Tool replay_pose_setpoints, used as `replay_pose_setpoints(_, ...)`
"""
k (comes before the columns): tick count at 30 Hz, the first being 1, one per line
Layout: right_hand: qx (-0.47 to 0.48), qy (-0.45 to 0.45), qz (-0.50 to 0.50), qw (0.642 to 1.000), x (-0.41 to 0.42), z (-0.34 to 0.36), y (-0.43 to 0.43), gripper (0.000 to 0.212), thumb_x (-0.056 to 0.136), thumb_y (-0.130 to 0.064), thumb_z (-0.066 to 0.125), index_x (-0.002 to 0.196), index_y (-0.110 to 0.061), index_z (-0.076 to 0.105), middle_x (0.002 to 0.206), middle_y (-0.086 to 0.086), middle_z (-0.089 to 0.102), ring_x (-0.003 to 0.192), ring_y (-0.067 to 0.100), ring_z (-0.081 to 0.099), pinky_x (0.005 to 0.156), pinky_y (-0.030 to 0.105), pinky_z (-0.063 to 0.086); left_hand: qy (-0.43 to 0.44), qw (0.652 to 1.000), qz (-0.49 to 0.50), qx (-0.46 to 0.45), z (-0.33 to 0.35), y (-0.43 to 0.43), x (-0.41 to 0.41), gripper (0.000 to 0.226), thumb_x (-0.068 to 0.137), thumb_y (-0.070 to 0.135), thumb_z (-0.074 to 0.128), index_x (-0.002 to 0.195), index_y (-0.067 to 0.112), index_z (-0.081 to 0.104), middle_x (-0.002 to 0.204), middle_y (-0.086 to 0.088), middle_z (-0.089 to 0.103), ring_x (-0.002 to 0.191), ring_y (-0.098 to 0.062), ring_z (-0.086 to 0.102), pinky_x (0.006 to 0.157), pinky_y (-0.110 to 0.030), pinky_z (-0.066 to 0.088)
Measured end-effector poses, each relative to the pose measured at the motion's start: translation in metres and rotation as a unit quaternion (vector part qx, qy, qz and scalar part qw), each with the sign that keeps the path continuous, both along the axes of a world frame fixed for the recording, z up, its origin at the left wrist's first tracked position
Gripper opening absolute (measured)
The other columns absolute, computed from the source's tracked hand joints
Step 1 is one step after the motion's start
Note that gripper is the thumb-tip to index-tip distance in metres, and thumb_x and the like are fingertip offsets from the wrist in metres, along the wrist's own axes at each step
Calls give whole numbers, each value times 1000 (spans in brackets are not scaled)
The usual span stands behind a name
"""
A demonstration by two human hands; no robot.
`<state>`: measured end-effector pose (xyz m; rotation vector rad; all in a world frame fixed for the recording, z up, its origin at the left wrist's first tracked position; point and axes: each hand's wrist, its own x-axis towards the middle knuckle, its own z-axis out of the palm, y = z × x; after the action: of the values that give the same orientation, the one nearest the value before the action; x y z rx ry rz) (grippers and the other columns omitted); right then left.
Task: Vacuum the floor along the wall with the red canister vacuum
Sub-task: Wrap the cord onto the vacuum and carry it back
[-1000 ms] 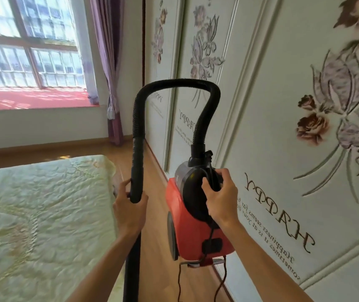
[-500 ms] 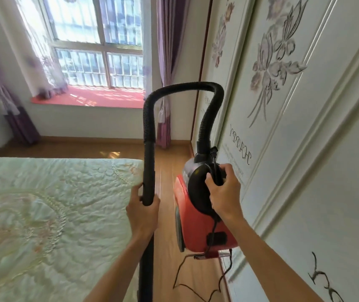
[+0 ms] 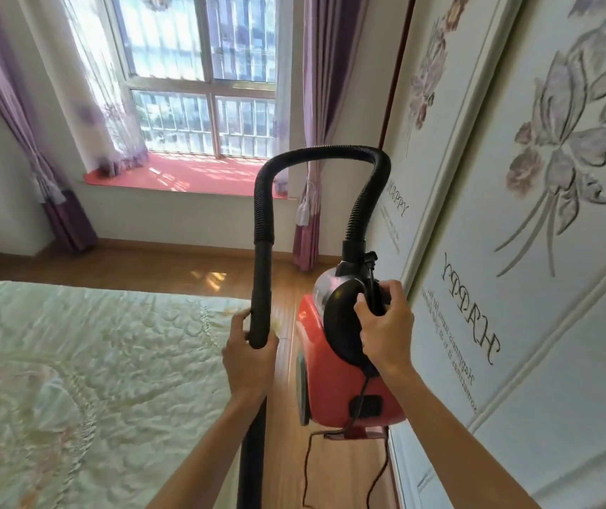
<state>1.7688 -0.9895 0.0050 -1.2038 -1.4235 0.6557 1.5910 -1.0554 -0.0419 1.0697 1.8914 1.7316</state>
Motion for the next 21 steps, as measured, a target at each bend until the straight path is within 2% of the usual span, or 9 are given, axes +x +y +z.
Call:
replay_pose_setpoints(4,-2,15,7,1000,-13,2,75,28,93,-24,69,89,-43,50,75,-7,58,63,24,56,66,38,53,1,1000,-3,-8,6,79,-14,44,84,14,76,123,13,56,84,-3,69,66,-9,66,56,-1,46)
replay_pose_setpoints(7,-7,13,5,1000,-17,5,127,31,94,-26,69,86,-47,48,73,-7,58,61,23,55,65,32,50,5,1000,-7,-6,12,130,-21,43,85,11,74,123,13,54,88,-10,70,63,-13,67,53,-4,47)
replay_pose_setpoints(10,-2,12,5,1000,-17,5,184,27,93,-27,68,89,-44,48,72,-6,56,61,24,54,62,30,47,5,1000,-5,-2,12,190,-25,44,85,11,73,125,14,53,90,-8,70,66,-15,68,53,-5,48)
replay_pose_setpoints(13,2,8,-3,1000,-15,2,244,20,93,-27,69,93,-35,50,74,-3,59,60,25,56,65,35,50,1,1000,-15,1,10,251,-22,44,85,11,73,124,15,53,88,-5,68,66,-15,67,52,-9,51)
replay_pose_setpoints(17,0,14,7,1000,-14,-9,328,25,93,-26,68,89,-40,48,72,-5,56,59,23,53,62,29,46,14,1000,-17,11,4,337,-18,43,84,11,74,122,16,54,83,4,65,69,-13,67,57,-12,52)
replay_pose_setpoints(21,-18,16,13,1000,-10,-19,411,26,94,-25,68,90,-40,47,74,-8,55,59,18,50,60,24,44,16,1000,-14,14,1,421,-14,42,84,13,75,121,17,55,83,16,60,71,-4,64,58,-7,51)
